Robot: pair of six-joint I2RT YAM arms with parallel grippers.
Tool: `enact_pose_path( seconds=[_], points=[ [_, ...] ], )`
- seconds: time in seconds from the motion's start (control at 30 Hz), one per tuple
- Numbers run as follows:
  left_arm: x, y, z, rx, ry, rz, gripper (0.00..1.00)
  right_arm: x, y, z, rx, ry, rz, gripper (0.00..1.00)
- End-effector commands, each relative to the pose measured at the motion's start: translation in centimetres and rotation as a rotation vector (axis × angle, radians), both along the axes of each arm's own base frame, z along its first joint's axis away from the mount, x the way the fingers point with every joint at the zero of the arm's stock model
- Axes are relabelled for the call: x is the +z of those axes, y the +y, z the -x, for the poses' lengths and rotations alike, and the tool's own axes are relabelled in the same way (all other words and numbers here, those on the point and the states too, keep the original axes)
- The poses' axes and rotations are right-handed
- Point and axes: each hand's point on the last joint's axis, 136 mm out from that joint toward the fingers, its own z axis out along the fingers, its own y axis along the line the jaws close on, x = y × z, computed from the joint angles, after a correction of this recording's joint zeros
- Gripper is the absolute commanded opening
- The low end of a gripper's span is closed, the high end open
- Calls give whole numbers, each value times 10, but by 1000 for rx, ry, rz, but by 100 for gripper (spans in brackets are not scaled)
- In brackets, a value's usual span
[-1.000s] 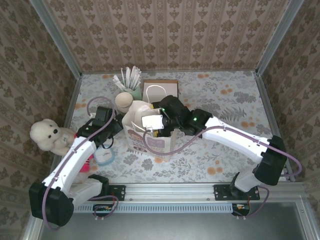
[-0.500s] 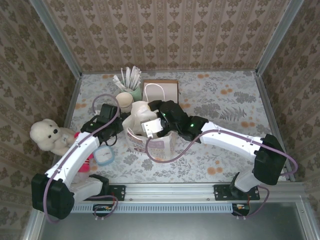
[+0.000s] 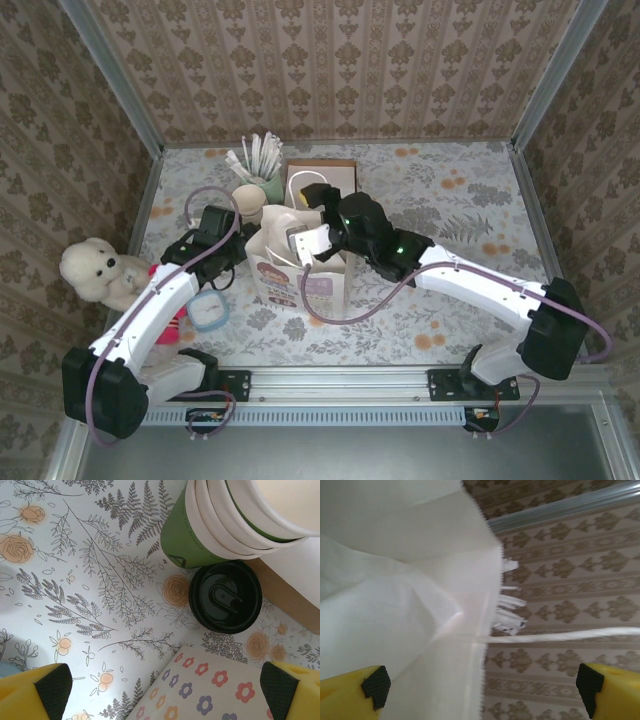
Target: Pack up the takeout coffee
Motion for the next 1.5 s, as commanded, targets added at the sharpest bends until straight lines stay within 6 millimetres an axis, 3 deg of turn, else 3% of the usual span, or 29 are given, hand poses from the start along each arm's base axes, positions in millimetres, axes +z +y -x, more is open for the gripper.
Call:
enact_pose_path(
  seconds=[0.0,0.17,0.27,0.37,0.47,0.6,0.67,0.77,0.83,0.93,1.0,1.07,1.2,1.37,1.47],
  points=[
    [10,-4,-7,1,-27,8,100,39,-5,9,53,-178,-25,99],
    [10,-4,-9,-2,-27,0,100,44,-21,10,32,-295,84,100],
    [14,-7,-12,-13,-27,4,100,48,-30,19,37,-276,106,100],
    [18,-8,-14,-11,-37,13,100,49,-40,28,29,-110,64,100],
    [20,-9,-14,-12,-41,15,100,47,-44,37,39,-63,30,100],
    [19,-5,-9,-5,-38,5,100,55,-61,58,-44,272,-145,100],
    [18,-3,-7,2,-38,7,100,58,-71,61,-143,411,-274,100],
    [16,-3,-6,8,-42,14,100,67,-79,66,-331,764,-633,100],
    [17,-2,-7,15,-46,11,100,61,-81,72,-443,973,-772,100],
    [17,-3,-7,16,-48,19,100,49,-101,60,-712,1112,-1025,100],
    [18,-6,-7,-2,-51,26,100,27,-133,55,-986,1119,-1154,100],
    [19,-5,-4,-20,-48,13,100,18,-148,62,-1136,1150,-1146,100],
    [21,-7,1,-55,-62,17,100,2,-127,78,-1239,1358,-1074,100],
    [15,-6,1,-69,-82,1,100,-27,-107,87,-1346,1478,-1012,100],
    [17,-8,1,-83,-88,1,100,-31,-101,91,-1349,1504,-997,90]
  ],
)
